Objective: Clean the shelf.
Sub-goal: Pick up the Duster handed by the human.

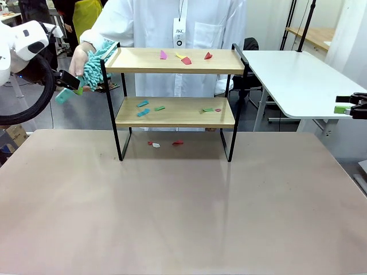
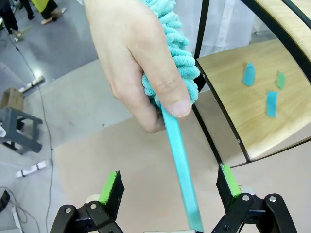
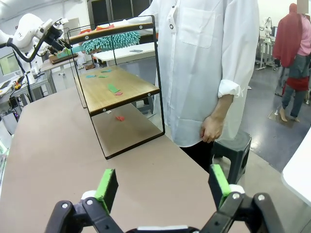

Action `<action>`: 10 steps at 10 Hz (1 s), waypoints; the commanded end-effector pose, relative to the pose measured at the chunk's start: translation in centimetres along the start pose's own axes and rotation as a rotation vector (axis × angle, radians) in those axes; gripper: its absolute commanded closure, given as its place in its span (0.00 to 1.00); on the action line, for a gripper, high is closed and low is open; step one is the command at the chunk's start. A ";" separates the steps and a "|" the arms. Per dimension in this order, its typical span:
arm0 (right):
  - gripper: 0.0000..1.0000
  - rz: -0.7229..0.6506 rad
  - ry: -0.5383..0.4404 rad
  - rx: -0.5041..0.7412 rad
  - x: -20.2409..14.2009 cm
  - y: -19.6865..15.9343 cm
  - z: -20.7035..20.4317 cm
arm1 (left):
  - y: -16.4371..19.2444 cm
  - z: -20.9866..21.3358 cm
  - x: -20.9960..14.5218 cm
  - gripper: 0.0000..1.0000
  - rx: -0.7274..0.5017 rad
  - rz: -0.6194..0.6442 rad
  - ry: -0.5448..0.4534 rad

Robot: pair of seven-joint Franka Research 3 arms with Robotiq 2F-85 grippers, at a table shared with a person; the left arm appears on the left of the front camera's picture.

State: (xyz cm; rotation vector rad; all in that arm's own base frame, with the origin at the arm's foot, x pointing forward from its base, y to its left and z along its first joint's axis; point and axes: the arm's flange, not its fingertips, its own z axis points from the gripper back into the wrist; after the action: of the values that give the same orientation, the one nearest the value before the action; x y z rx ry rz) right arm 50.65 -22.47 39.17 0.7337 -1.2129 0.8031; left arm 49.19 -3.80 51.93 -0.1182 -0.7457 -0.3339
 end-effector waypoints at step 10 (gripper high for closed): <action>0.00 -0.020 0.004 -0.005 0.5 0.1 -0.2 | -0.9 1.1 -0.6 1.00 0.102 0.046 -0.028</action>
State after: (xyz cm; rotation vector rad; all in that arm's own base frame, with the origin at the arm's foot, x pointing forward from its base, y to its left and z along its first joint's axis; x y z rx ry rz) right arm 50.63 -22.51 39.12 0.7382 -1.2153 0.7999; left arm 48.78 -3.80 52.12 -0.0970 -0.7686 -0.2873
